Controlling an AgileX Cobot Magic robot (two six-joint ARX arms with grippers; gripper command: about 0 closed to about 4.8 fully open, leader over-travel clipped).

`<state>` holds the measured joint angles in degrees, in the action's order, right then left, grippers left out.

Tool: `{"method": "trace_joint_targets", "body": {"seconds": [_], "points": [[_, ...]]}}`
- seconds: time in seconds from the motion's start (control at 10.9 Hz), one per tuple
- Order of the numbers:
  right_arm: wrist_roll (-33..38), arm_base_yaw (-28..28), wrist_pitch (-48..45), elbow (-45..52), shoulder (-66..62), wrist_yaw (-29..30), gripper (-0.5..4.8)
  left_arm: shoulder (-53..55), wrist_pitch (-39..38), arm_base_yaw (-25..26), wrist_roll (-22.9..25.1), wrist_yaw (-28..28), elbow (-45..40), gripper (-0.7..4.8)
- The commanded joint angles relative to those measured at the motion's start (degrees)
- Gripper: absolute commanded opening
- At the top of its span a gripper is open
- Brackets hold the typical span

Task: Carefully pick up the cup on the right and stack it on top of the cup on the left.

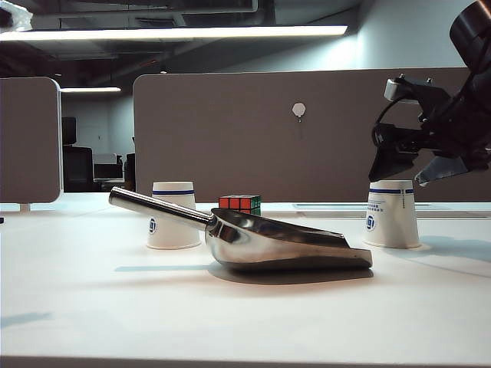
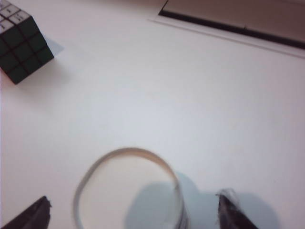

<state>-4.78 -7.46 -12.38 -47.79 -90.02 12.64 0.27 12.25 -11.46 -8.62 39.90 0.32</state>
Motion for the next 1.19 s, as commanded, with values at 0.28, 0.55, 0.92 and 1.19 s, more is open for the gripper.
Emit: {"method": "trace_joint_targets", "body": {"seconds": [0.28,0.55,0.92,1.19], "points": [[-1.3,0.0,-4.9,0.0,-1.2,1.5,4.49,0.0,0.7,0.0,0.0,0.0,0.2,-0.05],[-1.5,-0.1,-5.5,0.0,-3.2,2.7,4.49,0.0,0.7,0.0,0.0,0.0,0.2,-0.05],[-1.7,-0.1,-5.9,0.0,-3.3,2.7,3.67,0.0,0.7,0.0,0.0,-0.2,0.2,-0.05],[-1.7,-0.1,-5.7,0.0,-3.3,2.7,3.31,0.0,0.7,0.0,0.0,-0.2,0.2,-0.05]]}}
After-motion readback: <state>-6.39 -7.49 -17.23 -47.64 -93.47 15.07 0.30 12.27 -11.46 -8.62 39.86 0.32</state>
